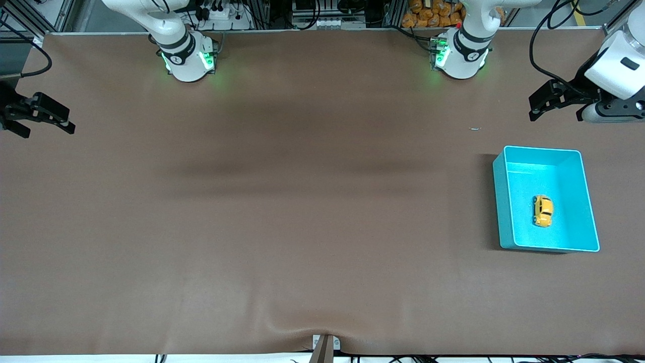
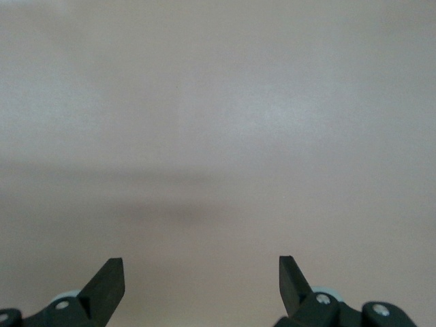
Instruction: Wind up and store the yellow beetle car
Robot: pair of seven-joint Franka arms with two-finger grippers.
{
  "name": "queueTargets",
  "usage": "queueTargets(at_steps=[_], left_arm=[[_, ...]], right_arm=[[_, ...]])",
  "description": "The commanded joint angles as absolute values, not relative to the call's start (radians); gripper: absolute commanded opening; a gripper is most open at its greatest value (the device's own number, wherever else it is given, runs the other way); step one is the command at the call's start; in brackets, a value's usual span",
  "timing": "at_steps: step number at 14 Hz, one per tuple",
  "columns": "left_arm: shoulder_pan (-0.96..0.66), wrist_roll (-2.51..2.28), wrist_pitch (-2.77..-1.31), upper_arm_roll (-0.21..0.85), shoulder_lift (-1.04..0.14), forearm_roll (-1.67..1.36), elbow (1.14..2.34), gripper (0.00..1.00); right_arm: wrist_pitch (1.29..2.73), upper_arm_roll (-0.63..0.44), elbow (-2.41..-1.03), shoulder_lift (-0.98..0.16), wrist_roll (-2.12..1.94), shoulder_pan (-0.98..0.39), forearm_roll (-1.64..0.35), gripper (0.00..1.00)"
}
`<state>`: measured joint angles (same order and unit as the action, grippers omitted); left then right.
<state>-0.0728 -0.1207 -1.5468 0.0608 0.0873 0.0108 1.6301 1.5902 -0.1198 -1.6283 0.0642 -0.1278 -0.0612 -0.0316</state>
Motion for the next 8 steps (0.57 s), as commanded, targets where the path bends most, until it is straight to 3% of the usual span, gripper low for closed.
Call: queueTargets(at_steps=[1, 8], left_arm=[[-0.072, -0.124, -1.522, 0.063, 0.075, -0.006, 1.600, 1.00], [-0.066, -0.118, -1.522, 0.061, 0.075, -0.005, 1.600, 1.00]], right_arm=[[1.583, -0.112, -1.618, 0.058, -0.126, -0.048, -0.032, 1.00], [1.583, -0.112, -1.617, 0.058, -0.126, -0.048, -0.032, 1.00]])
